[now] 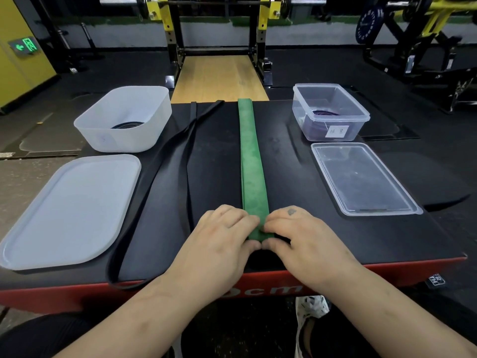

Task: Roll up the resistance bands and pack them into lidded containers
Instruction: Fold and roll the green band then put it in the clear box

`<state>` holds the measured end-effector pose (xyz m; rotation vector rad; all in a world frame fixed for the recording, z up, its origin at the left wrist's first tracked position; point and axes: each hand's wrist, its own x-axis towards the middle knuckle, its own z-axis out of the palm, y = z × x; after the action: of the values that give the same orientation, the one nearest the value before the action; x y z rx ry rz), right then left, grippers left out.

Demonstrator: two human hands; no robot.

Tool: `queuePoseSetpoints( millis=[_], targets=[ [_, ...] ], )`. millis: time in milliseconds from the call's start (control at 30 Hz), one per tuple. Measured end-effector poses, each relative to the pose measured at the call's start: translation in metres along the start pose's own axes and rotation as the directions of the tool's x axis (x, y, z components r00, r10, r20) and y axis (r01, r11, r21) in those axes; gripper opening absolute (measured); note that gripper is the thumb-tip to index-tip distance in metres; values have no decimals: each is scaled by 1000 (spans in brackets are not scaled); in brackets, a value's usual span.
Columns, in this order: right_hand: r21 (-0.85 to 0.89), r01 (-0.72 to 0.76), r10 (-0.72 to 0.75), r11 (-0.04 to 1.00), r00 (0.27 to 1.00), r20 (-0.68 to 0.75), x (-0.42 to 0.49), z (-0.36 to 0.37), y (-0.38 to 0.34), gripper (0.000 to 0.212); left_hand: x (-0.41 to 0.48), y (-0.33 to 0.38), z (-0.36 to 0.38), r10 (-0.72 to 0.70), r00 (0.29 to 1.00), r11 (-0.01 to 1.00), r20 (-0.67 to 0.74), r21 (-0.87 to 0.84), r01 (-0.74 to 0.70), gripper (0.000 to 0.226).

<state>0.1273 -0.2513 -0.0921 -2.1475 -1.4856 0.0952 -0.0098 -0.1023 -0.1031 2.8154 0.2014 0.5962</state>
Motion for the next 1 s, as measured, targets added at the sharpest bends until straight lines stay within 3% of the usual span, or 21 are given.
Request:
queuePoseSetpoints(
  millis=[133,433,533,833,1000],
  targets=[
    [-1,22,-22,1000,1000,-4,6,0,5,22,6,-1,-1,-35,999,999,11,-14,35,25],
    [23,-57,58,998,997,-54,9,0,2,15,23,-12,3,-95,992,995,87,-35,98,39],
    [28,-74,75,997,996,-52,14,1,5,14,24,-12,4,-116,992,990,46,-73,119,42],
    [60,-74,77,996,996,-55,20,-1,7,12,25,-12,0,-122,992,989,38,-80,124,23],
    [89,-96,102,991,992,-72,18,-2,6,18,32,-15,3,-117,993,992,32,-40,119,39]
  ],
)
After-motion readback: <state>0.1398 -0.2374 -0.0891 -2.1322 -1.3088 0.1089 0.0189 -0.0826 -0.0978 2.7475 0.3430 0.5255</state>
